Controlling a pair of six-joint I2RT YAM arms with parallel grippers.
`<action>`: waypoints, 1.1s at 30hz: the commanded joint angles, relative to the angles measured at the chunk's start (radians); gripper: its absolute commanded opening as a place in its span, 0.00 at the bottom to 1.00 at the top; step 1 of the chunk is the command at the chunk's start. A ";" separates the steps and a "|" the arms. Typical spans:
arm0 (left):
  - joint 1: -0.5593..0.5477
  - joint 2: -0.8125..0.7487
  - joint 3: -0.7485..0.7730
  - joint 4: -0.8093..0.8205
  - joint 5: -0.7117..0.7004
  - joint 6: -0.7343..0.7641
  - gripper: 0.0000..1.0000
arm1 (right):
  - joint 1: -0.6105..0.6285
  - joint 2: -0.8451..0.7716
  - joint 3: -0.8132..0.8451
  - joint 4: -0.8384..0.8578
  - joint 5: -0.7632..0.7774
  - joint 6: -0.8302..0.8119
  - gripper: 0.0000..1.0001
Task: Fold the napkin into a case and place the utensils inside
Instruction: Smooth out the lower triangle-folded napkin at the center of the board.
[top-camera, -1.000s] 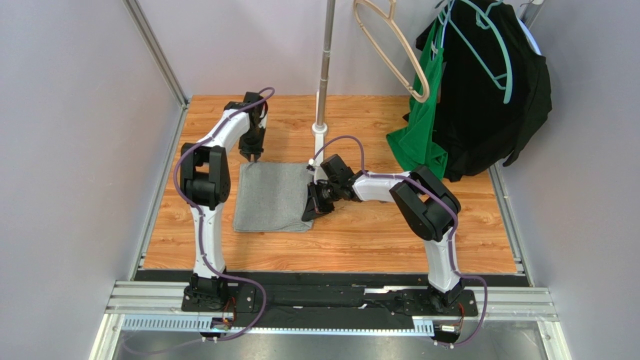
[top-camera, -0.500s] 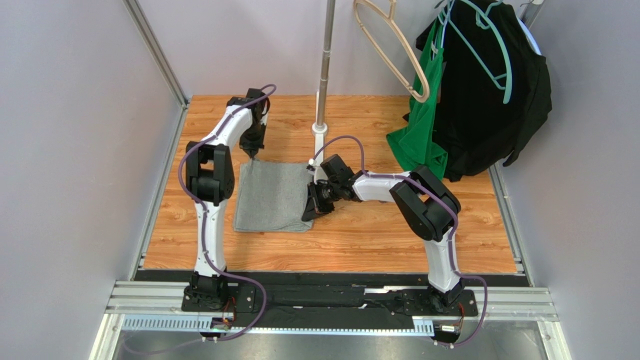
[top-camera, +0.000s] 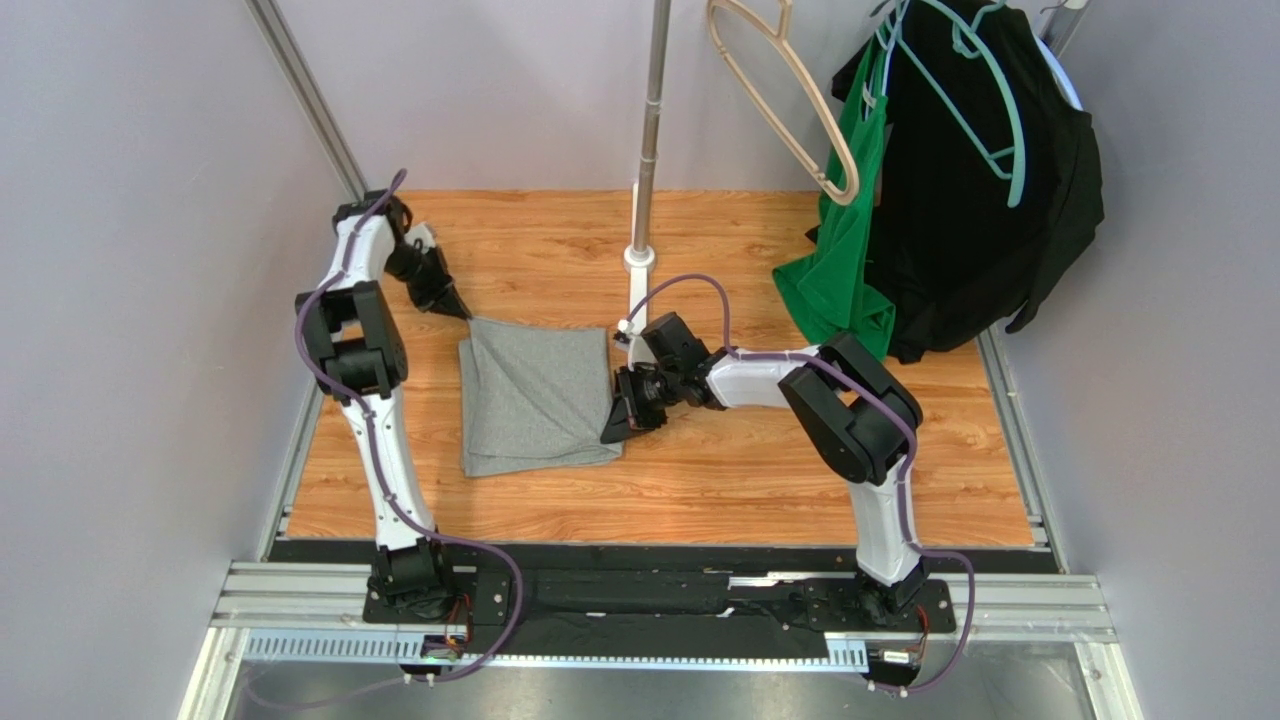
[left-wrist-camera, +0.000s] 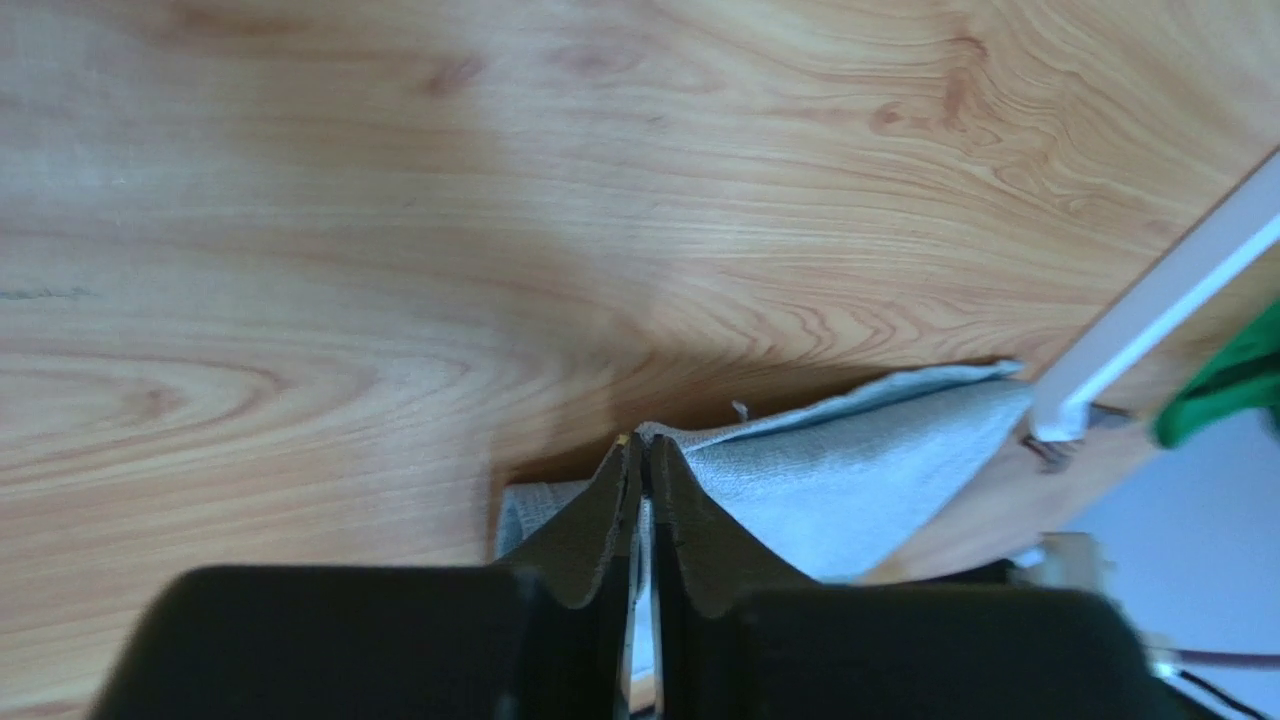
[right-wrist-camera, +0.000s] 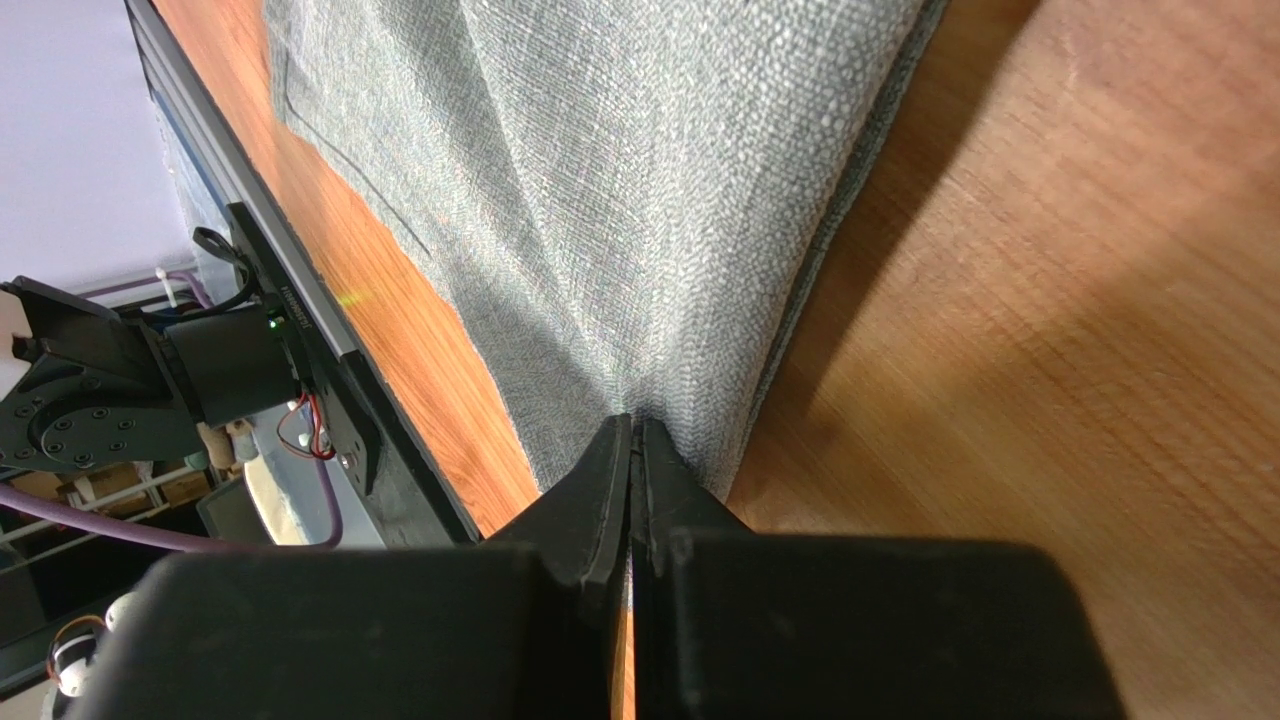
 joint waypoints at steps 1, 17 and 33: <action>0.027 -0.023 -0.114 0.085 0.213 -0.112 0.20 | 0.020 0.039 -0.039 -0.096 0.095 -0.035 0.00; -0.036 0.026 0.143 -0.171 -0.153 -0.011 0.53 | 0.022 0.036 -0.025 -0.107 0.092 -0.053 0.00; -0.031 -0.032 -0.043 -0.050 -0.240 -0.057 0.00 | 0.023 0.021 -0.057 -0.074 0.107 -0.042 0.00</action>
